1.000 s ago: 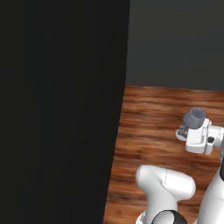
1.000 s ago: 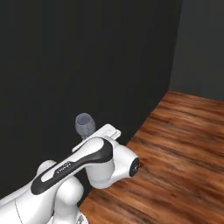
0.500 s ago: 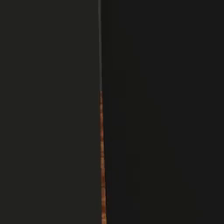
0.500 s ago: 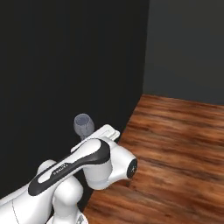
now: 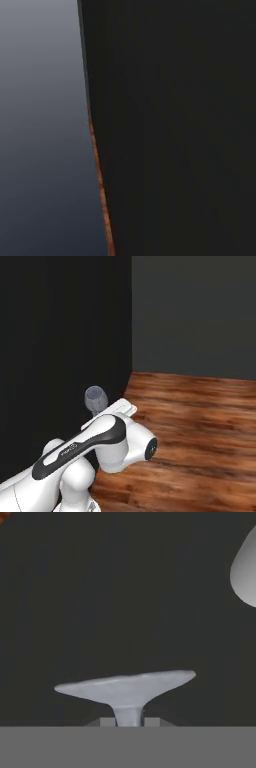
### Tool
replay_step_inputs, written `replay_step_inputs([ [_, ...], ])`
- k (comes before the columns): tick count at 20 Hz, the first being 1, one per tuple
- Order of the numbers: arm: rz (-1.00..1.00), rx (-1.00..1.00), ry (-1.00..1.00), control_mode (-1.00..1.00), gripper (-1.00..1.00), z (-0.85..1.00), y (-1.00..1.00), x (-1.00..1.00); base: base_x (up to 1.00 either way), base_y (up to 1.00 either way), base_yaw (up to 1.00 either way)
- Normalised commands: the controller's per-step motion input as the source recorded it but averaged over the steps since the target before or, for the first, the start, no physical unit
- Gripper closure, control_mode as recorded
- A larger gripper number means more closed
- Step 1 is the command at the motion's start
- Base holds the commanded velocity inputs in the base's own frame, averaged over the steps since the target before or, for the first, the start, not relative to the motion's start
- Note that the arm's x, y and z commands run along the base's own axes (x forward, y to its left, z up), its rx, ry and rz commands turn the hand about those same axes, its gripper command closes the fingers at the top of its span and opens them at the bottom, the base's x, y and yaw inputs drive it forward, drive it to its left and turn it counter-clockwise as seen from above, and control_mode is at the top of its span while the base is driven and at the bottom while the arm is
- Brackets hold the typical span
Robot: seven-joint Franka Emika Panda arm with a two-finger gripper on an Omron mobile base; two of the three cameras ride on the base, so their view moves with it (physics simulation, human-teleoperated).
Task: Retrieve the wine glasses from the counter and place one next to each plate.
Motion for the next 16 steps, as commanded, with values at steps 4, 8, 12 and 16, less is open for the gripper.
replay_step_inputs([
  [4, 0.0, 0.0, 0.0, 1.0, 1.0, 0.0, 0.0, 0.0, 1.0, 0.32, -0.34],
  [8, 0.0, 0.0, 0.0, 1.0, 1.0, 0.0, 0.0, 0.0, 1.0, 0.33, -0.31],
  [12, 0.0, 0.0, 0.0, 1.0, 1.0, 0.0, 0.0, 0.0, 1.0, 0.26, -0.18],
  [16, 0.0, 0.0, 0.0, 1.0, 1.0, 0.0, 0.0, 0.0, 1.0, 0.19, -0.2],
])
